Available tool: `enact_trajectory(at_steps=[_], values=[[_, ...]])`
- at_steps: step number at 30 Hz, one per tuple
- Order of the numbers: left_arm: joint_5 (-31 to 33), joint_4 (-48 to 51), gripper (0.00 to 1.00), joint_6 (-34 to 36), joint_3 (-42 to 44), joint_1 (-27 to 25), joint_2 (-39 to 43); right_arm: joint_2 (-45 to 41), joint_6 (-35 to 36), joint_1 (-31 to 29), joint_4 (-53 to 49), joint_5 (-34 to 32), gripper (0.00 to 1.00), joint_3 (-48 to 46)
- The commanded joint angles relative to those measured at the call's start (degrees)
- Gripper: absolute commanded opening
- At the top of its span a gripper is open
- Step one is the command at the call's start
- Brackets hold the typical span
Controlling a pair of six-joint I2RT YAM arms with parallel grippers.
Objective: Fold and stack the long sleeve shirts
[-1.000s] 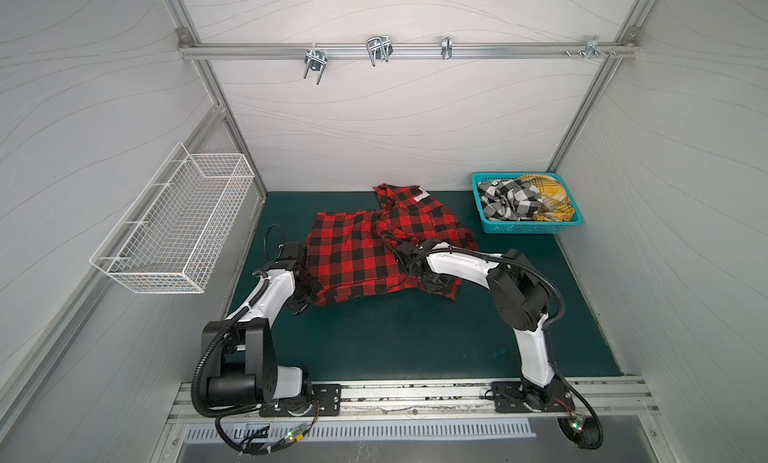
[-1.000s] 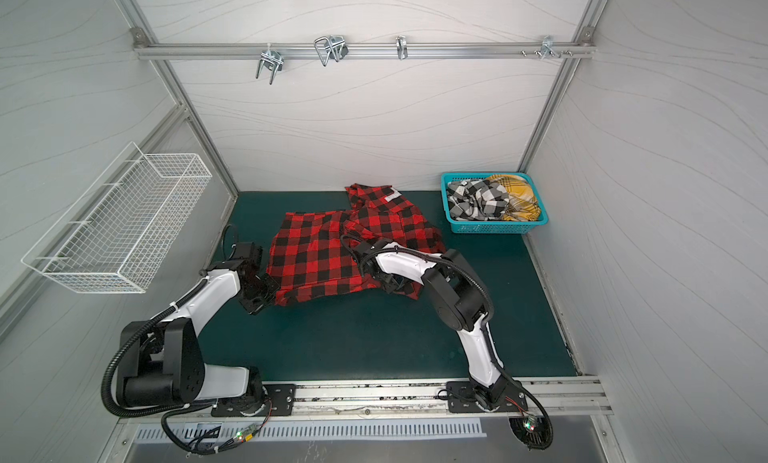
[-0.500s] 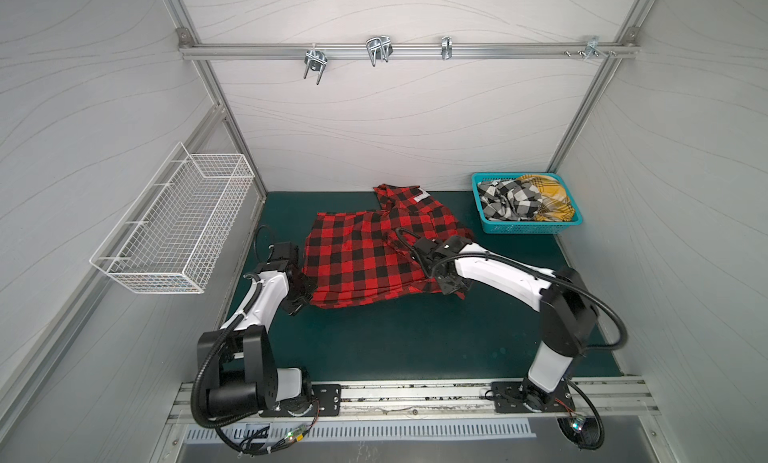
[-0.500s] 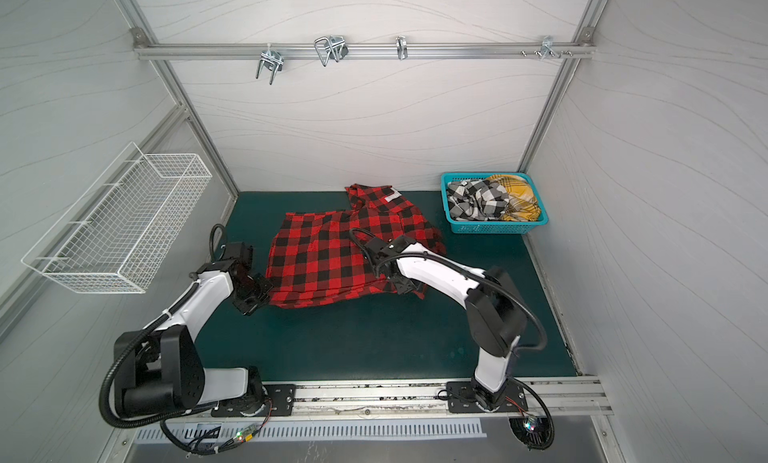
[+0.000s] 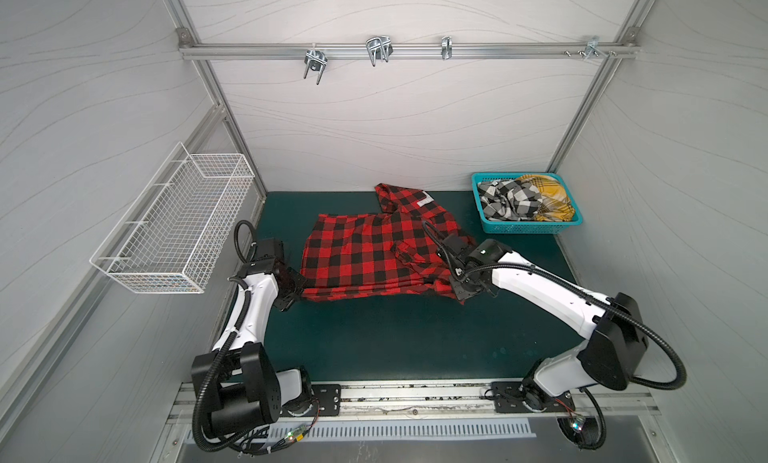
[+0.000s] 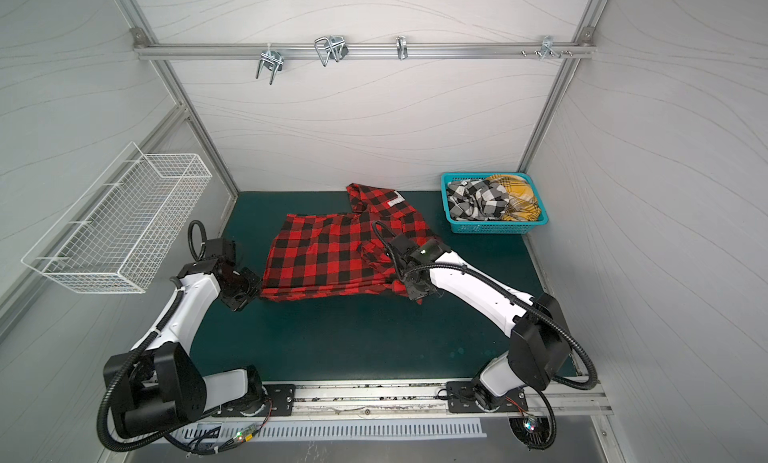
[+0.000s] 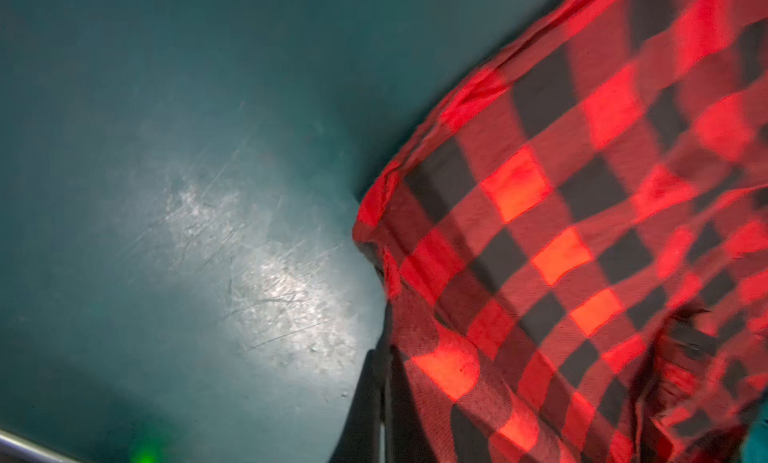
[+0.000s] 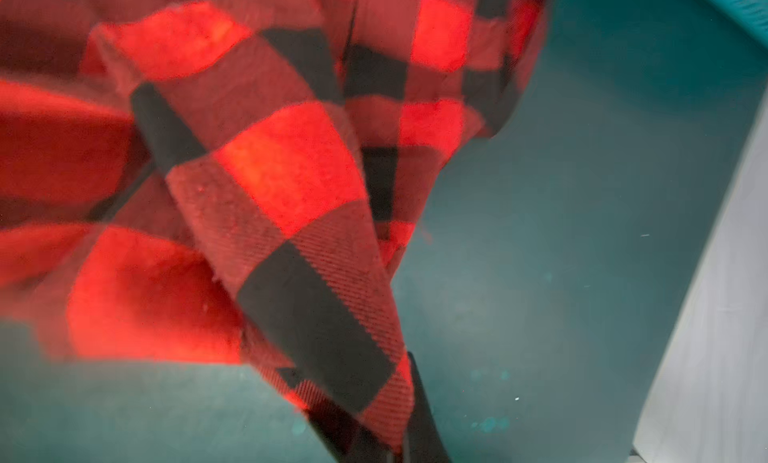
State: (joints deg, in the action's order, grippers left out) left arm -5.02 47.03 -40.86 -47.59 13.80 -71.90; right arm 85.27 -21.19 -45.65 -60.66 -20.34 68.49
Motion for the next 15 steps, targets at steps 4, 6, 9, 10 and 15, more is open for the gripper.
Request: enact_trajectory(at_steps=[4, 6, 9, 10, 15], values=[[2.30, 1.40, 0.00, 0.37, 6.72, -3.28, 4.25, -4.96, -1.09, -2.79, 1.71, 7.21, 0.00, -4.51], [4.04, 2.57, 0.00, -1.17, 6.64, -6.44, 7.39, -6.97, -1.96, -3.79, 2.04, 7.90, 0.00, -5.24], [3.06, 3.46, 0.00, -3.53, 5.03, -7.04, 7.87, -8.20, -2.76, -3.61, 1.51, 7.02, 0.00, -4.55], [3.51, 3.92, 0.00, -3.72, 3.91, -7.07, 7.16, -7.95, -2.57, -3.32, 1.45, 6.74, 0.00, -3.92], [5.46, 2.54, 0.00, -3.91, -3.02, -6.31, 1.16, -1.70, -0.63, 3.96, 2.17, 6.21, 0.00, 1.30]])
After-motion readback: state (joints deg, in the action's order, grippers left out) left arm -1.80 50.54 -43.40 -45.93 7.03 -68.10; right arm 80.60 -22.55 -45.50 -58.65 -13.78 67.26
